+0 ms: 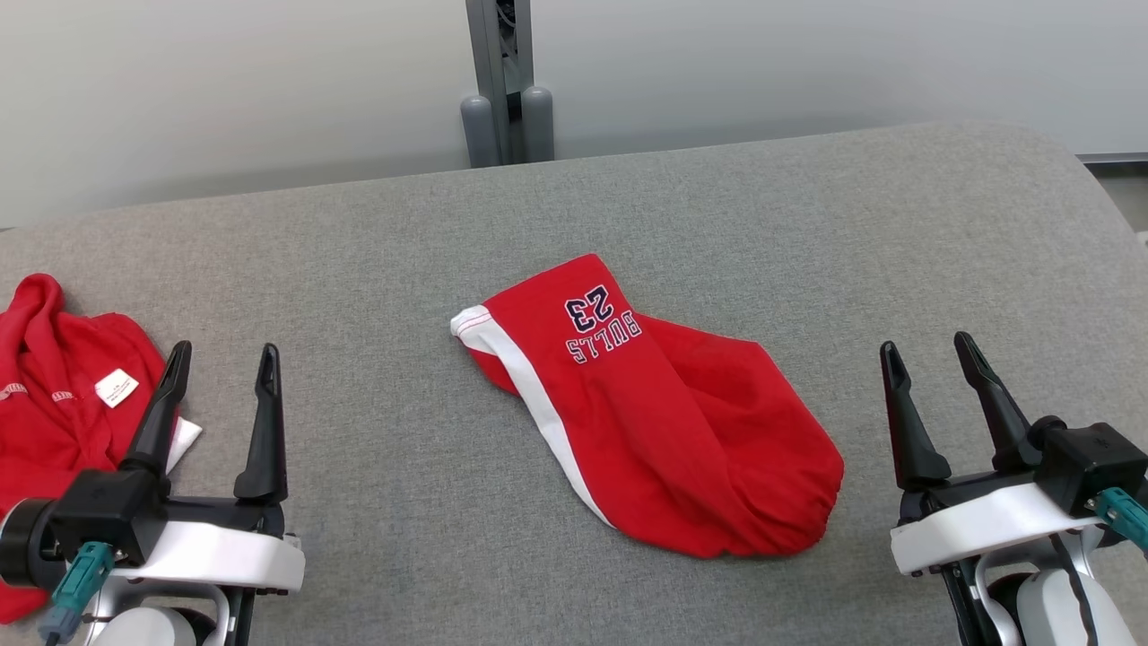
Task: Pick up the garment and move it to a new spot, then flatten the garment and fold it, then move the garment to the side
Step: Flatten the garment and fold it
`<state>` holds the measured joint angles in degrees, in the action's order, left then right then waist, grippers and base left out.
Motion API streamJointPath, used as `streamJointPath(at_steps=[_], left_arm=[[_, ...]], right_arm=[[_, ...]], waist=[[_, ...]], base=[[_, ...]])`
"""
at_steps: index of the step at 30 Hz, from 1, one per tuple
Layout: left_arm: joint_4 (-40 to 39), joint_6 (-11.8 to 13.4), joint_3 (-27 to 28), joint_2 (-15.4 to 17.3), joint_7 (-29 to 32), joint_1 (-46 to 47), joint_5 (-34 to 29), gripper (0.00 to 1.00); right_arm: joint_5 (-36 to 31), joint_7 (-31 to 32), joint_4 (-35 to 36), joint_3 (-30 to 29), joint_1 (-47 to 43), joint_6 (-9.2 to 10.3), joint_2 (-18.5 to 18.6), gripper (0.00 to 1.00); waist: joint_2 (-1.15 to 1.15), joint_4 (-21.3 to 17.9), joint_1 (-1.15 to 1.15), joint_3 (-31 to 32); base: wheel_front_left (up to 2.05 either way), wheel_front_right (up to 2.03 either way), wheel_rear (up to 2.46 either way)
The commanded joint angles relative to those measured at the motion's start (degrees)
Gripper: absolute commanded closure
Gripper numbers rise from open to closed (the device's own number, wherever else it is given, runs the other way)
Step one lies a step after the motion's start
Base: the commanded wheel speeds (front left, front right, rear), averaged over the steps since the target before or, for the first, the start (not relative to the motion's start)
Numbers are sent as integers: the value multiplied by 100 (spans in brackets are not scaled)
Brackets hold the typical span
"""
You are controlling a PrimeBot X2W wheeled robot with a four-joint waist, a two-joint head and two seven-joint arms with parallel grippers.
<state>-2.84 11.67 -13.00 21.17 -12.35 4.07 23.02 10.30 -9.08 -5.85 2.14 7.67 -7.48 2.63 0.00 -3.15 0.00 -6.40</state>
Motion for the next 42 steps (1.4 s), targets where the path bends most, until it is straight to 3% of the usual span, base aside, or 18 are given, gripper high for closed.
streamJointPath(at_steps=[1, 14, 24, 32, 37, 38, 39, 40, 42], left_arm=[[10, 26, 1, 45, 6, 9, -23, 0], [-67, 112, -44, 54, 102, 19, 2, 0], [-166, 150, -84, 56, 117, 108, -12, 0], [-165, 120, -120, 31, 75, 245, 9, 0], [-101, 81, -152, -15, 27, 338, 32, 0], [-91, 71, -157, -26, 13, 378, 35, 0], [-82, 56, -164, -36, 2, 406, 42, 0], [-71, 55, -169, -45, -1, 424, 44, 0], [-33, 35, -183, -68, -23, 444, 59, 0]], right_arm=[[28, 25, 46, -30, -57, -3, 42, 0], [9, 94, 85, 24, -38, -3, 42, 0], [-424, 572, 45, 831, -260, -3, 50, 0], [-732, 1008, 215, 1875, -708, -2, 524, 0], [-921, 1229, 143, 2052, -694, -2, 792, 0], [-913, 1242, 102, 2050, -644, -2, 782, 22], [-873, 1276, 43, 2069, -589, -2, 776, 56], [-836, 1315, 17, 2080, -532, -2, 793, 100], [-723, 1388, 42, 2140, -433, -2, 818, 100]], waist=[[0, 3, 0, -1], [0, 26, 0, -6], [0, 3, 0, -203], [0, -11, 0, -473], [0, -23, 0, -619], [0, -21, 0, -640], [0, -19, 0, -663], [0, -15, 0, -693], [0, -12, 0, -726]], base=[[0, 0, 0], [0, 0, 0], [0, 0, 0], [0, 0, 0], [0, 0, 0], [0, 0, 0], [0, 0, 0], [0, 0, 0], [0, 0, 0]])
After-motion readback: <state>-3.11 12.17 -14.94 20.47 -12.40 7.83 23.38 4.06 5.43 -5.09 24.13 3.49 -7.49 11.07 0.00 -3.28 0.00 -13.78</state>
